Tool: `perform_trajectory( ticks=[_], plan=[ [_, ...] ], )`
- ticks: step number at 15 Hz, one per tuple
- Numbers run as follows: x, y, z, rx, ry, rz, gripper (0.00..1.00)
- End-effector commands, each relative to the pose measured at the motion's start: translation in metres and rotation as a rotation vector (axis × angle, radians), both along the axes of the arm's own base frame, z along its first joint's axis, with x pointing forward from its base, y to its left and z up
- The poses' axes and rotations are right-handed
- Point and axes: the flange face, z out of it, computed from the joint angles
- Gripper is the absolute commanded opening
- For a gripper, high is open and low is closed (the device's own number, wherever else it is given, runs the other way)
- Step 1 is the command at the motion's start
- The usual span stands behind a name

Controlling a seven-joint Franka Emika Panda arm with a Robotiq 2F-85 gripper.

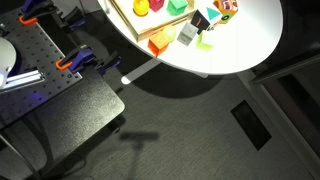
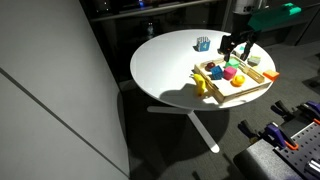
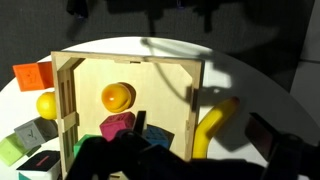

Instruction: Put the banana in the crate

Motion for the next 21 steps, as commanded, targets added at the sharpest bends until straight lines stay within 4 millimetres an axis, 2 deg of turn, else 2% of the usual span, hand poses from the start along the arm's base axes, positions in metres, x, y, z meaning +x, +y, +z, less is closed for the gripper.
perform_trajectory(
  ticks=[1,4,8,16,21],
  plan=[
    [0.0,0.0,0.0,0.0,0.001,0.0,1.0],
    [0.0,0.0,0.0,0.0,0.001,0.0,1.0],
    [0.008,0.002,-0.012,0.026,0.019,-0.037,1.0],
    [0.016,0.02,-0.054,0.031,-0.011,-0.16,1.0],
    [0.012,0.032,-0.081,0.03,-0.016,-0.214,1.0]
  ],
)
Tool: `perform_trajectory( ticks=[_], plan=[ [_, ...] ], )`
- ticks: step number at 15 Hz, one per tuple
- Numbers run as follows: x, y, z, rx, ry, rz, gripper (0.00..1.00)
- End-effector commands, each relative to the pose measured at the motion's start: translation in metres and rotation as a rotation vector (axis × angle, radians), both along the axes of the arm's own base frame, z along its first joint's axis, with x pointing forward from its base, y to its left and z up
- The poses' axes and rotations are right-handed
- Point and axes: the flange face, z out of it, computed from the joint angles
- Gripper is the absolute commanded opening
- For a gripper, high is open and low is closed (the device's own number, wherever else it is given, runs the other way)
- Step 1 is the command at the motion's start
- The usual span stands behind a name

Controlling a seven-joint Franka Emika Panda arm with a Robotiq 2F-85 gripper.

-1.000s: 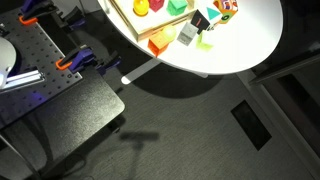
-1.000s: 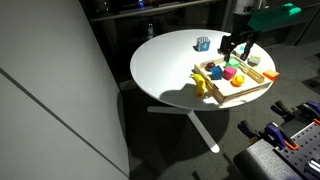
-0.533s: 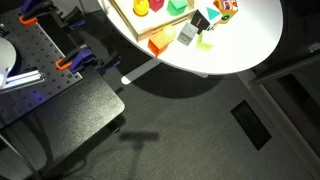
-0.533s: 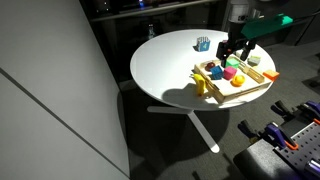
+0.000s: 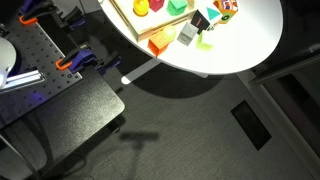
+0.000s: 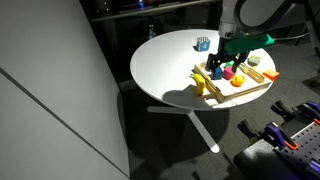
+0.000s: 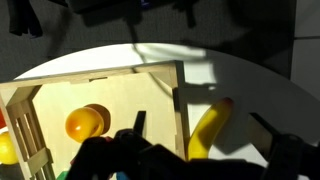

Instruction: Put the banana in the crate

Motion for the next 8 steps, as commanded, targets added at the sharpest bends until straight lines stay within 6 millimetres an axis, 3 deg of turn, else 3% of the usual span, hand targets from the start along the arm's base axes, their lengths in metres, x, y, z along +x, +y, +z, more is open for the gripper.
perform_trajectory(
  ticks=[1,8],
  plan=[
    [0.001,0.005,-0.013,-0.006,-0.016,-0.045,1.0],
    [0.006,0.006,-0.04,0.02,-0.052,-0.081,1.0]
  ],
)
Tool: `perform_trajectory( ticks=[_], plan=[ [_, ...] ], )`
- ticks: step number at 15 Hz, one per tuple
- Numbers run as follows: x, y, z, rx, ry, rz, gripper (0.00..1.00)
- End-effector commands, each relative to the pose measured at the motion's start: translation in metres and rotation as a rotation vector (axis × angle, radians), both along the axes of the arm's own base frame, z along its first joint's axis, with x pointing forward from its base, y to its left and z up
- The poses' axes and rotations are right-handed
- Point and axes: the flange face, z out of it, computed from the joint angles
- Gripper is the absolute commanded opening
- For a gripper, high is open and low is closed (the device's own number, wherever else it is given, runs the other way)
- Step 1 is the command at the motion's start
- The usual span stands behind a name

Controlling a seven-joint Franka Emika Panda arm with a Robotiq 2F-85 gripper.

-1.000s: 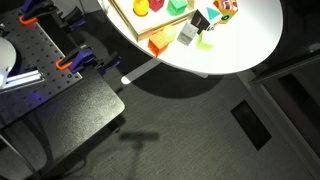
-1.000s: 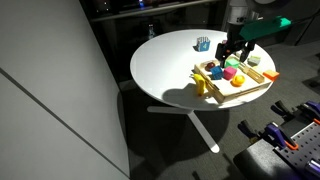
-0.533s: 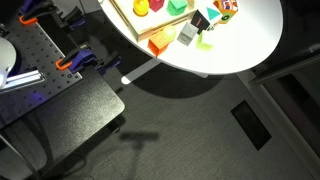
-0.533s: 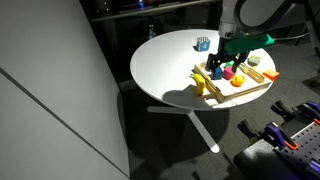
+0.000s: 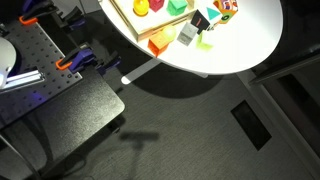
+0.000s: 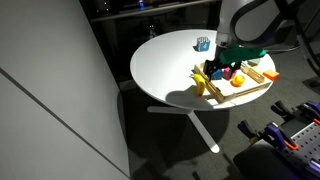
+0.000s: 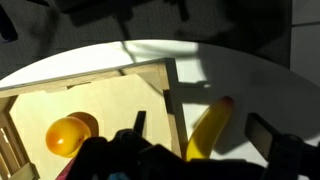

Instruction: Put the banana in the crate

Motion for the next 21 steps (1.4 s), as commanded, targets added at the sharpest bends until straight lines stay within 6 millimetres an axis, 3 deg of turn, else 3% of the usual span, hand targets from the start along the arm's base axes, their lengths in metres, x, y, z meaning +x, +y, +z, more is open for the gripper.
perform_trajectory(
  ticks=[1,8,21],
  plan=[
    [0.005,0.002,-0.011,0.006,-0.026,-0.031,1.0],
    [0.01,0.013,-0.042,-0.004,-0.003,-0.042,1.0],
    [0.043,0.034,-0.083,-0.016,0.03,-0.02,1.0]
  ],
)
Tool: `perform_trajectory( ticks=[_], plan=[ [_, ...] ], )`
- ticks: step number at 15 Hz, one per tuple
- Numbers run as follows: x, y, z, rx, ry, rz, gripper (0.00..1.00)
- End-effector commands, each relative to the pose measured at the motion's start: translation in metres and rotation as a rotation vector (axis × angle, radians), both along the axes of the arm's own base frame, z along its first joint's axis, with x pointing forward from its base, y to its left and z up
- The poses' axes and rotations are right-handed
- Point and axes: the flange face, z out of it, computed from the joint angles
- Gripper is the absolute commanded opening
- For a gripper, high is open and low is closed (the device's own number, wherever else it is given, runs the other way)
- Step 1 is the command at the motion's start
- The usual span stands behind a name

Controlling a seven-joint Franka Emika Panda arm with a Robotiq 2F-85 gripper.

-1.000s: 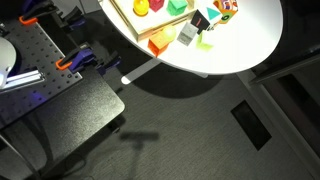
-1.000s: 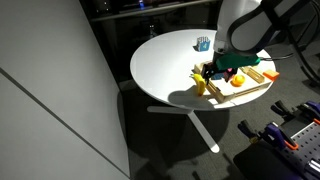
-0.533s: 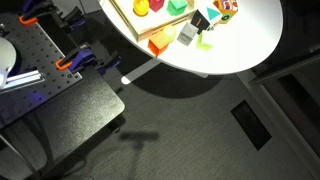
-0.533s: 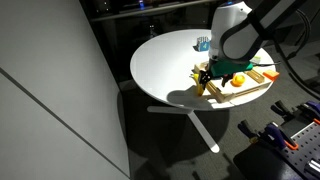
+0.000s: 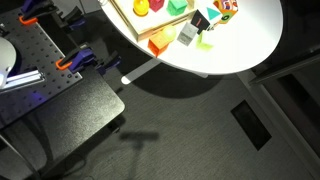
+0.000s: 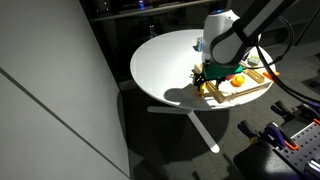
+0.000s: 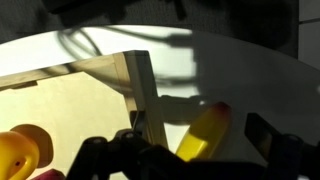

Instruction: Put the banana in the crate

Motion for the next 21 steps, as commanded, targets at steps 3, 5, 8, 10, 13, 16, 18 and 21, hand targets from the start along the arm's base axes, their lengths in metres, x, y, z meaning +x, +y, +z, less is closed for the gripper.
perform_trajectory(
  ticks=[3,5,8,10,13,16,18,21],
  plan=[
    [0.017,0.01,-0.015,-0.009,0.006,0.0,1.0],
    [0.019,0.012,-0.021,-0.013,0.009,0.001,1.0],
    [0.023,0.012,-0.028,-0.021,0.013,0.001,1.0],
    [0.025,0.012,-0.031,-0.027,0.015,-0.001,0.74],
    [0.028,0.012,-0.03,-0.034,0.013,-0.002,0.49],
    [0.029,0.012,-0.018,-0.031,0.01,0.001,0.25],
    [0.029,0.013,-0.008,-0.033,0.014,0.005,0.1],
    [0.026,0.013,0.007,-0.035,0.018,0.012,0.1]
  ],
)
